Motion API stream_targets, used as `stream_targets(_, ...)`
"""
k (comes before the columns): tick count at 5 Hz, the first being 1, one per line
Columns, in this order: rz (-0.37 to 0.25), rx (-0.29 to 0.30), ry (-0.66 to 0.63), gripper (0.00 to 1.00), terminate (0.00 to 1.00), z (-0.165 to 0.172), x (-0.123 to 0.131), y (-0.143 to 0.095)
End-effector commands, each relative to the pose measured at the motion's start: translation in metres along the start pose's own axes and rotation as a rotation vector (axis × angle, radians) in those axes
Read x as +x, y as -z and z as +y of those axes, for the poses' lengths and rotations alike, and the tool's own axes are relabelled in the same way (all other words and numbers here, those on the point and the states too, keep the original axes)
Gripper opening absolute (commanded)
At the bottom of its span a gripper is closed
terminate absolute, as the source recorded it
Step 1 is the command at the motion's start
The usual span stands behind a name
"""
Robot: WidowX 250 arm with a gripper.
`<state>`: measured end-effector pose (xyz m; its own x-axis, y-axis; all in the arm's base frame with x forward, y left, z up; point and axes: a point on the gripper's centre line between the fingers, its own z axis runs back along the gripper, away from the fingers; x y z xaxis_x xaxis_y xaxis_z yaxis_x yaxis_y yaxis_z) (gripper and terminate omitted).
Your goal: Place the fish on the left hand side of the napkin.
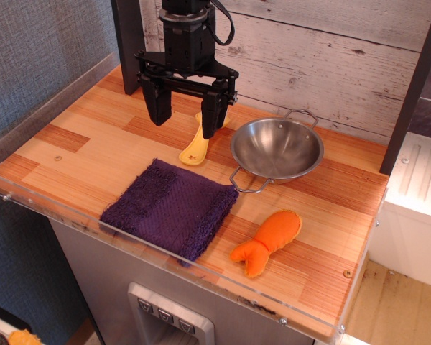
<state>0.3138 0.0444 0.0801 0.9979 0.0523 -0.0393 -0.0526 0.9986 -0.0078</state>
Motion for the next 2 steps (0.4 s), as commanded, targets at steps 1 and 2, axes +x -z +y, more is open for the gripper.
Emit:
stream_targets(1,0.0,0.0,0.0,1.0,0.0,0.0,0.0,0.0)
stream_targets(2,-0.018,-0.001,0.106,1.0,0.0,-0.035,-0.023,-0.001)
